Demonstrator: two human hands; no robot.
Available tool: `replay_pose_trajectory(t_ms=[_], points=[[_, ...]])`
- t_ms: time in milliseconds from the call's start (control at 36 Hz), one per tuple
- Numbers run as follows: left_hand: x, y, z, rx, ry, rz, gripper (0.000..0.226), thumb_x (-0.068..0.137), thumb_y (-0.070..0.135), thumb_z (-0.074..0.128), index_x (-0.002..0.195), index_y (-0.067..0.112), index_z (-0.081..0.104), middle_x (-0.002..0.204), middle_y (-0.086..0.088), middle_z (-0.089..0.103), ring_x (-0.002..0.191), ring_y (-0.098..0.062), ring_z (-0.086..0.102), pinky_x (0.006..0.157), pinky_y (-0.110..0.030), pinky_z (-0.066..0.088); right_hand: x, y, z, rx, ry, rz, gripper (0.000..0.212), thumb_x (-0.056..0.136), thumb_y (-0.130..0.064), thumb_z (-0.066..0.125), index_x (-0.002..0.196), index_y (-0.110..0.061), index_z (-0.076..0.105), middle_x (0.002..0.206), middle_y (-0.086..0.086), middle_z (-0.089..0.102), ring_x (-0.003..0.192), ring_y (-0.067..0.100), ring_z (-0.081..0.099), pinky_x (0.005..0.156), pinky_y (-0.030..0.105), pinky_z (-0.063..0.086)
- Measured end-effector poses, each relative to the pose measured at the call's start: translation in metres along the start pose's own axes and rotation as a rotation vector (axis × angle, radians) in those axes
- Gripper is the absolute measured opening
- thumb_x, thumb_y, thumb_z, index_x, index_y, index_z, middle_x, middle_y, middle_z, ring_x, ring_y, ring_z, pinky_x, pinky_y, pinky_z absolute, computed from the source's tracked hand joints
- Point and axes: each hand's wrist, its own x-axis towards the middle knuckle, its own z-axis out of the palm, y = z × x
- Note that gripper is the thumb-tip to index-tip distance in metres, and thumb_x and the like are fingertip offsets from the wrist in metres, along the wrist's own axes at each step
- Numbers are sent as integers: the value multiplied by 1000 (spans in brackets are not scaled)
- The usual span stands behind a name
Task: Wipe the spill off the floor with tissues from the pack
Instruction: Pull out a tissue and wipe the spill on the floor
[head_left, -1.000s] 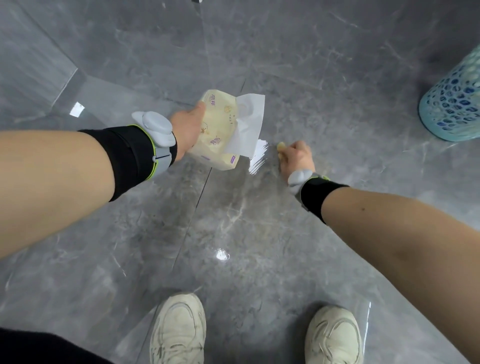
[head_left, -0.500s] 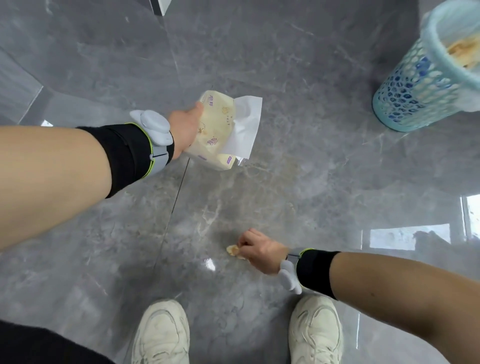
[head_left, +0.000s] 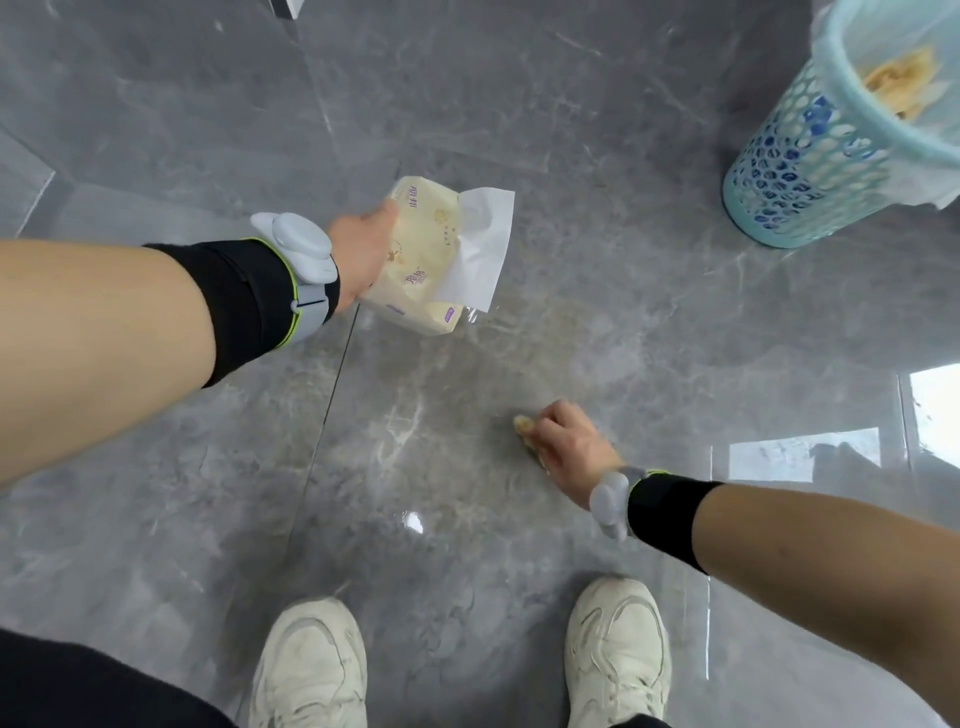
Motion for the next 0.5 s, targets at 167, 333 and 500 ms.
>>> replay_pose_trajectory(t_ms=[167, 333, 500], points=[[-4, 2, 1, -10, -37, 3, 57, 90, 63, 42, 100, 12, 66, 106, -12, 69, 100, -34, 66, 95, -44, 53, -39, -25, 50, 47, -269, -242, 18, 98, -18, 55, 103, -6, 66, 96, 16, 55, 90, 27, 52, 77, 37, 48], [5, 0, -4, -66, -2, -42, 54, 89, 64, 45, 97, 14, 65, 98, -6, 67, 93, -31, 66, 86, -37, 54, -14, -31, 63, -55, -389, -456, 28, 94, -48, 54, 102, -22, 60, 102, -4, 50, 93, 9, 49, 85, 30, 44], [15, -3, -18, -100, 78, -74, 53, 88, 66, 43, 95, 17, 61, 101, -4, 65, 99, -30, 64, 96, -41, 51, 73, -6, 10, -129, -63, -116, 12, 91, -26, 63, 97, -21, 71, 92, 5, 60, 83, 9, 57, 71, 20, 44]])
